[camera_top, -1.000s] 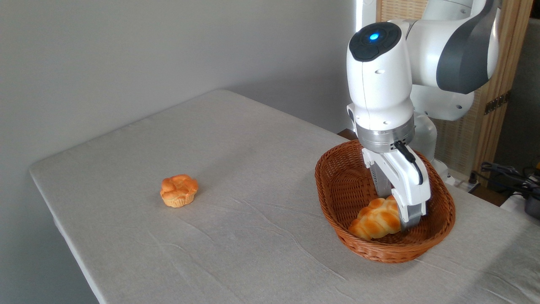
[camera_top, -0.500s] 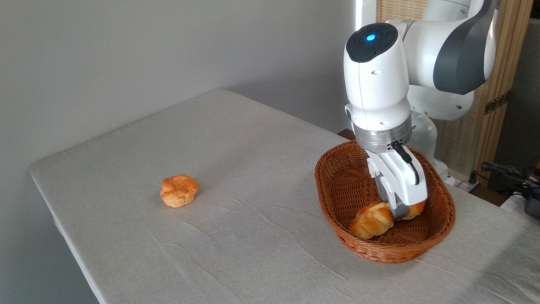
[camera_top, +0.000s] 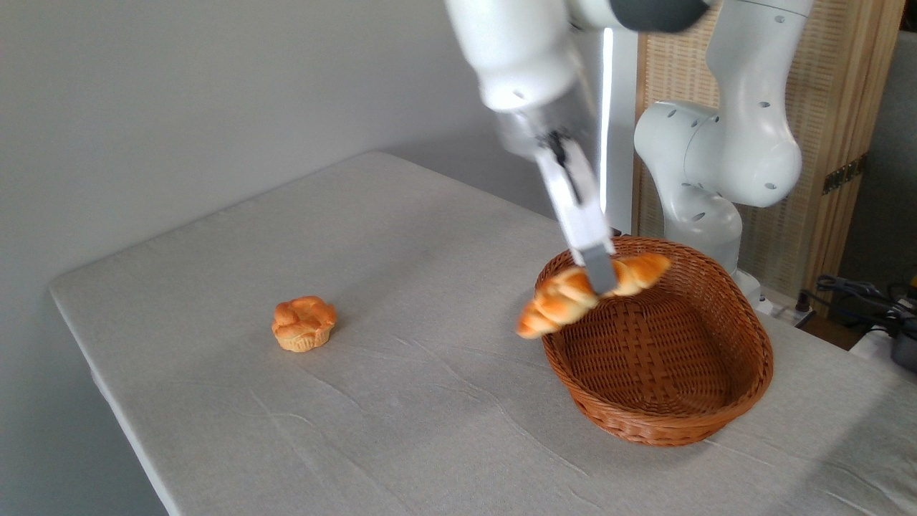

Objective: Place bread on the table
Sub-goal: 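Lift the braided roll out of the basket and carry it beside the bun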

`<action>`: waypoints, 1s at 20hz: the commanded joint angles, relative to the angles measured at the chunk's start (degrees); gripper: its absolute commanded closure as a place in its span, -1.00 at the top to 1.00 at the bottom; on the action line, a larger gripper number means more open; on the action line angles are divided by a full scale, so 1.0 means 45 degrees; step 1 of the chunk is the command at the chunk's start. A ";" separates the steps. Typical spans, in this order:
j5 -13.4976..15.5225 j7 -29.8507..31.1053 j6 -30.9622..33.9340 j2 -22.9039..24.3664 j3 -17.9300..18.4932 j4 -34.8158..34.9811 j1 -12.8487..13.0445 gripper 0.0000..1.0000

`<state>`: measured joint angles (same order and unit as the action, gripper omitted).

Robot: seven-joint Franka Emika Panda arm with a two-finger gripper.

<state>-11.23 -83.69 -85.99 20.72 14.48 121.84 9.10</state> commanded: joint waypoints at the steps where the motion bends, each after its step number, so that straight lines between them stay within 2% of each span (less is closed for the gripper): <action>1: 0.0191 -0.0112 0.1178 -0.1965 0.0141 -0.3007 0.1120 -0.92; 3: 0.0308 0.0237 0.1121 -0.2434 0.0122 -0.3809 0.1473 -0.85; 4: 0.0695 0.0626 0.0966 -0.2707 0.0045 -0.4239 0.1610 -0.74; 5: 0.1356 0.1307 0.0925 -0.3213 -0.0072 -0.4997 0.1727 -0.70; 7: 0.2006 0.2868 0.0828 -0.4326 -0.0112 -0.6192 0.1768 -0.70; 10: 0.2709 0.5309 -0.0555 -0.5168 -0.0132 -0.6158 0.2391 -0.68; 11: 0.2749 0.6052 -0.0714 -0.5461 -0.0132 -0.6138 0.2605 -0.62; 14: 0.2633 0.6899 -0.1513 -0.6146 -0.0132 -0.5983 0.3076 -0.11; 17: 0.2594 0.6919 -0.3231 -0.6557 -0.0112 -0.5086 0.3095 0.61; 20: 0.2613 0.6939 -0.3255 -0.6538 -0.0112 -0.4907 0.3193 1.00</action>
<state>0.12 -53.04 -99.50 -9.81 13.28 98.29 22.79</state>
